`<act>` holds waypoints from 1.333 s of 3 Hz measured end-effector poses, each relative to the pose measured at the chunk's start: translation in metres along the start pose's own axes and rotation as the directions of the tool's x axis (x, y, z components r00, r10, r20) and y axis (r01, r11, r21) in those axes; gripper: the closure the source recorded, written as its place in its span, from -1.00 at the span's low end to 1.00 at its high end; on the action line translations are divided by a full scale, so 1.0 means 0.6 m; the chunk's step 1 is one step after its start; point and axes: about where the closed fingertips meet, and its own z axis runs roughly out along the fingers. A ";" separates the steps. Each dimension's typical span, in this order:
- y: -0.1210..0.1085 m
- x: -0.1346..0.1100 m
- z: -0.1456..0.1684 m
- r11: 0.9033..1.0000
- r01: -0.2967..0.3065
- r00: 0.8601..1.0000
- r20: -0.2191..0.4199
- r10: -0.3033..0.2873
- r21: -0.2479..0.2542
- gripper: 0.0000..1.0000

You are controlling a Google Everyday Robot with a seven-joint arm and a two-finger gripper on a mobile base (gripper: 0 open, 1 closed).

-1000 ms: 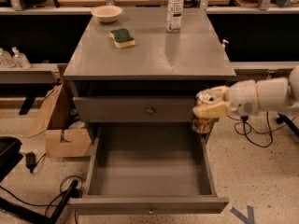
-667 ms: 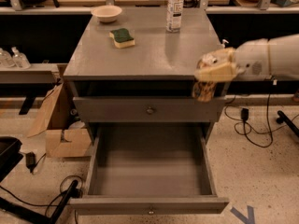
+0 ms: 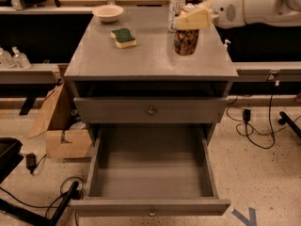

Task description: Pick orange can from middle drawer and place on counter

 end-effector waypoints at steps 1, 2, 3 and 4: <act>-0.044 -0.027 0.080 0.998 -0.013 1.000 -0.008 0.013 0.054 1.00; -0.081 -0.007 0.147 0.995 0.008 1.000 -0.018 -0.007 0.102 1.00; -0.118 0.061 0.205 0.988 0.063 0.998 -0.035 -0.059 0.141 1.00; -0.122 0.065 0.214 0.986 0.073 0.997 -0.034 -0.068 0.147 0.69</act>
Offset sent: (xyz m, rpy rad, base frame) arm 0.1328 0.0655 -0.0771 -0.1096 -0.1270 -0.1268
